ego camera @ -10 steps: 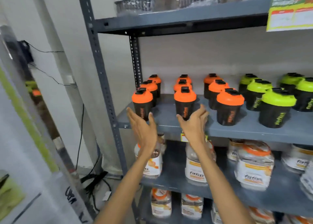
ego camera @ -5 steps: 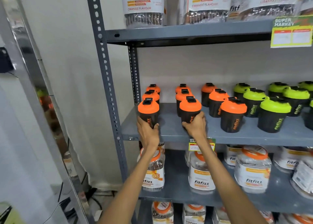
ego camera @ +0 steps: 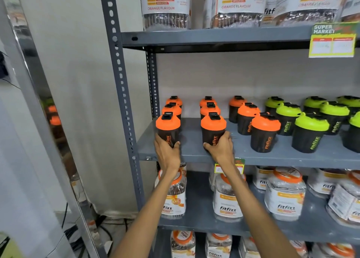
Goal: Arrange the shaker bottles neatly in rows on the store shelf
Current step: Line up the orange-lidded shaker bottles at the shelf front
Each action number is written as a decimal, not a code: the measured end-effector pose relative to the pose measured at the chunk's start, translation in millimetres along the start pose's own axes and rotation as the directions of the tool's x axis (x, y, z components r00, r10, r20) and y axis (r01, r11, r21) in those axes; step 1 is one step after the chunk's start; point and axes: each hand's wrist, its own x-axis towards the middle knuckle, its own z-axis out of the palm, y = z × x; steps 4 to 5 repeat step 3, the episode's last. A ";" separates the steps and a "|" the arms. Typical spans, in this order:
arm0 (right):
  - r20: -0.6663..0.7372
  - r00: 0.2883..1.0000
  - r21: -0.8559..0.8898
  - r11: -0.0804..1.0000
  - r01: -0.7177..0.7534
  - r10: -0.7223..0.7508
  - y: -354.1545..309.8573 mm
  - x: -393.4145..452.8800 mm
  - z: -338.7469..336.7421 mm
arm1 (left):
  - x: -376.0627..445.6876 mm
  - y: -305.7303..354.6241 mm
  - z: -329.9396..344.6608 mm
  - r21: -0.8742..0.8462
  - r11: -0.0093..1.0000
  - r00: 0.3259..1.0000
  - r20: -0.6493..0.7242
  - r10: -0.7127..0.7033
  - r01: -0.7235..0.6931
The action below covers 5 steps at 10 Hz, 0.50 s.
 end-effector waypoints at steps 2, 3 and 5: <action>-0.018 0.999 0.097 0.995 0.036 -0.035 3.4 -12.0 -5.0 | -10.5 5.3 -7.3 0.002 1.000 1.000 0.024 -0.001 0.001; -0.154 0.982 0.161 0.978 0.130 -0.105 19.0 -37.3 -19.4 | -30.5 4.8 -11.8 0.013 0.998 0.998 0.012 0.055 -0.055; -0.154 0.982 0.161 0.978 0.130 -0.105 19.0 -37.3 -19.4 | -30.5 4.8 -11.8 0.013 0.998 0.998 0.012 0.055 -0.055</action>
